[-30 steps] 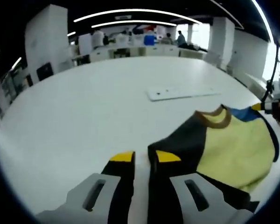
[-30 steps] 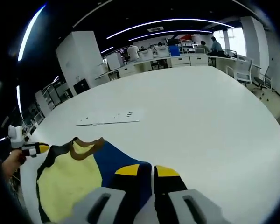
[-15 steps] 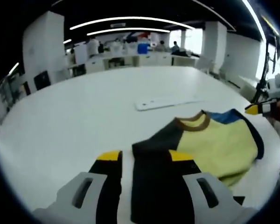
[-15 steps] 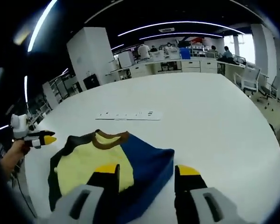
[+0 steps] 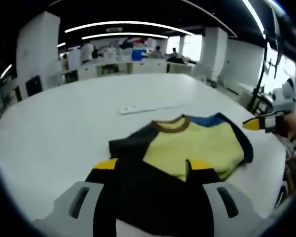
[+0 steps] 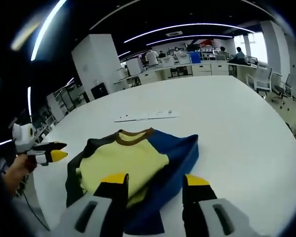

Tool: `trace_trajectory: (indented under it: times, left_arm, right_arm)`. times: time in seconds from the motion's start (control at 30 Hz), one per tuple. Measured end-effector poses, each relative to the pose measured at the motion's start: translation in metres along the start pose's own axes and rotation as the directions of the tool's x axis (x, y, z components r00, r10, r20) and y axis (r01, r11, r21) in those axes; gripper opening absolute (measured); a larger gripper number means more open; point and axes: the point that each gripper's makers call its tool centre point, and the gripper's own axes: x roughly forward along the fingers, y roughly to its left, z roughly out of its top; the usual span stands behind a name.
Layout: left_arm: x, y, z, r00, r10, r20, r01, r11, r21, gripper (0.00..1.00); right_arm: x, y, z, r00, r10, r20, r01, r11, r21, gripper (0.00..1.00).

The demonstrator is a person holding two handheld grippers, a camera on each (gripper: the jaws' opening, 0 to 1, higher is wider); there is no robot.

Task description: Fold the garment on the visible template until the final outline fits inside the template.

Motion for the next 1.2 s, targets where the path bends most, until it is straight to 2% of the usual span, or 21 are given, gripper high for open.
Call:
trace_trajectory:
  times: [0.27,0.4,0.47,0.5,0.57,0.7,0.77,0.87,1.0,1.2]
  left_arm:
    - [0.004,-0.029,-0.028,0.999,-0.013,-0.041,0.013,1.0,0.004,0.46]
    - [0.009,-0.036,-0.042,0.997,0.012,-0.07,-0.013,1.0,-0.001,0.42]
    - [0.011,-0.036,-0.048,0.997,0.037,-0.065,-0.039,0.999,-0.029,0.37]
    - [0.012,-0.036,-0.053,0.996,0.05,-0.076,-0.055,0.996,-0.069,0.34]
    - [0.014,-0.036,-0.057,0.996,0.056,-0.076,-0.062,0.996,-0.07,0.29]
    - [0.012,-0.031,-0.058,0.994,0.103,-0.042,-0.106,0.989,-0.102,0.14]
    - [0.01,-0.033,-0.058,0.994,0.097,-0.041,-0.101,0.99,-0.102,0.12]
    - [0.009,-0.031,-0.061,0.993,0.105,-0.054,-0.109,0.99,-0.085,0.05]
    - [0.003,-0.03,-0.059,0.994,0.098,-0.042,-0.102,0.992,-0.081,0.01]
    - [-0.007,-0.029,-0.058,0.995,0.094,-0.037,-0.096,0.993,-0.068,0.01]
  right_arm:
    - [-0.008,0.012,-0.021,1.0,0.002,-0.008,-0.002,1.0,0.014,0.41]
    - [-0.007,0.015,-0.03,1.0,-0.009,-0.012,0.009,1.0,0.025,0.39]
    - [-0.007,0.016,-0.036,1.0,-0.024,-0.015,0.024,0.999,0.024,0.37]
    - [-0.007,0.016,-0.039,0.999,-0.035,-0.013,0.035,0.999,0.026,0.36]
    - [-0.008,0.016,-0.044,0.999,-0.044,-0.016,0.045,0.998,0.035,0.33]
    - [-0.006,0.02,-0.06,0.998,-0.06,-0.017,0.061,0.996,0.063,0.25]
    - [-0.004,0.021,-0.068,0.998,-0.065,-0.025,0.067,0.995,0.073,0.21]
    - [-0.002,0.02,-0.073,0.997,-0.075,-0.026,0.077,0.994,0.078,0.16]
    - [-0.002,0.018,-0.07,0.997,-0.081,-0.012,0.082,0.995,0.05,0.01]
    - [-0.006,0.016,-0.067,0.996,-0.092,-0.002,0.092,0.995,0.024,0.0]
